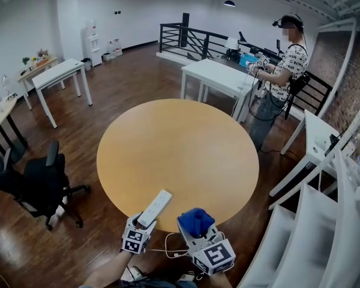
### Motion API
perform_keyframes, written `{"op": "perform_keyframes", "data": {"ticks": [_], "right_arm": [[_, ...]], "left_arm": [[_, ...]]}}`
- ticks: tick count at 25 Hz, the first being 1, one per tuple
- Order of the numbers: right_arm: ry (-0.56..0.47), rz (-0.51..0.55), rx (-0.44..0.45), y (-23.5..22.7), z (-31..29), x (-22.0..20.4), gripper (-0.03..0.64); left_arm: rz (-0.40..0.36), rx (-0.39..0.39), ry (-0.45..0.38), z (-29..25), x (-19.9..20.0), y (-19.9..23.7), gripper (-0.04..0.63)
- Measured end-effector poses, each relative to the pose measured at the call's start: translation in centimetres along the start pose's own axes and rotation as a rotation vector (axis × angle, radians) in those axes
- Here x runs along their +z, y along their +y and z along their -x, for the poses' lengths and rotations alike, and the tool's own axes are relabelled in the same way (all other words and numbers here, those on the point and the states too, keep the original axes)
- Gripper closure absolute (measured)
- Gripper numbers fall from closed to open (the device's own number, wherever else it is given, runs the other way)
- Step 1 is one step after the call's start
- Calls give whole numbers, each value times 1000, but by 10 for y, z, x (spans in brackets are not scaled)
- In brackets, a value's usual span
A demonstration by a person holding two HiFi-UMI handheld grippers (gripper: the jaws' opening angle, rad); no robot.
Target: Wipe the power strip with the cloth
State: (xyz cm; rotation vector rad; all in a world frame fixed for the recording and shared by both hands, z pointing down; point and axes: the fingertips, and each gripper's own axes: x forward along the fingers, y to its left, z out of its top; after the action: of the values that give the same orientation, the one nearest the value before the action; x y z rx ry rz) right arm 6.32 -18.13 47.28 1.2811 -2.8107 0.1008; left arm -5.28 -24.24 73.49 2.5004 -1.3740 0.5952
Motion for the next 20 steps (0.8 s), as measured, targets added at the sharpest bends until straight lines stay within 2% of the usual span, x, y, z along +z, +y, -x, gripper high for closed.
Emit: {"op": "perform_keyframes", "data": {"ticks": [11, 15, 20], "right_arm": [[-17, -19, 13, 5, -3, -3, 563], [-29, -23, 15, 5, -4, 0, 563], [-57, -15, 23, 9, -4, 11, 563]], "left_arm": [[11, -22, 47, 12, 8, 2, 302], [6, -34, 3, 21, 25, -1, 302], [-26, -57, -102, 35, 71, -9, 302]]}}
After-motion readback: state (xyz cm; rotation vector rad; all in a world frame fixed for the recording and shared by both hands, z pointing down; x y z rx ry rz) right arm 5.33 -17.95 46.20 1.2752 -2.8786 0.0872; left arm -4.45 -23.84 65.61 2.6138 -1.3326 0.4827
